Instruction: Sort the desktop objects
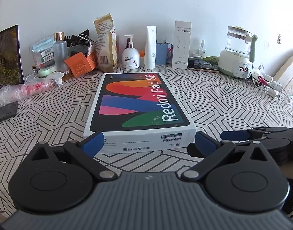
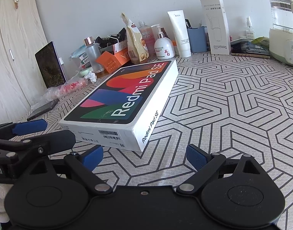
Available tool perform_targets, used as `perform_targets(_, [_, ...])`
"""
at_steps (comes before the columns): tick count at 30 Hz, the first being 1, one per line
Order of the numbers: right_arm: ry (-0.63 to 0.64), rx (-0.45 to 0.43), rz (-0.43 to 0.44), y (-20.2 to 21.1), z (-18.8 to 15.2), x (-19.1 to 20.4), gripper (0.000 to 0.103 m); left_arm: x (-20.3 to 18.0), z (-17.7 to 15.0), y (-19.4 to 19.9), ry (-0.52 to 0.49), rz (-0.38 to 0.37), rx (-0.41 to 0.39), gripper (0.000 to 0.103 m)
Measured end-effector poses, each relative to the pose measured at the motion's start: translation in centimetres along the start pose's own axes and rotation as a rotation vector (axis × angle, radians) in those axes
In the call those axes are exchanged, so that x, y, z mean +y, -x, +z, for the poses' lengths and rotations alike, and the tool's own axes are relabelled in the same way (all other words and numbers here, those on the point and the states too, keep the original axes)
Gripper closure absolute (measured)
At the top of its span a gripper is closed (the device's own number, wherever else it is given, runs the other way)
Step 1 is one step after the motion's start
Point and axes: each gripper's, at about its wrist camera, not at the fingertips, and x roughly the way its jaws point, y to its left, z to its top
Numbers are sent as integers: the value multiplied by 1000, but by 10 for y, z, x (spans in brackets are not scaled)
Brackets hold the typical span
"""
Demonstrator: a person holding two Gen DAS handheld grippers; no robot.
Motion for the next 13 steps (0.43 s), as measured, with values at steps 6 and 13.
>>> perform_targets(6, [11, -3, -12, 0, 1, 2, 7, 2, 0, 1, 8, -8, 3, 0])
perform_targets(13, [19, -10, -32, 4, 1, 2, 7, 6, 1, -4, 33, -14, 24, 0])
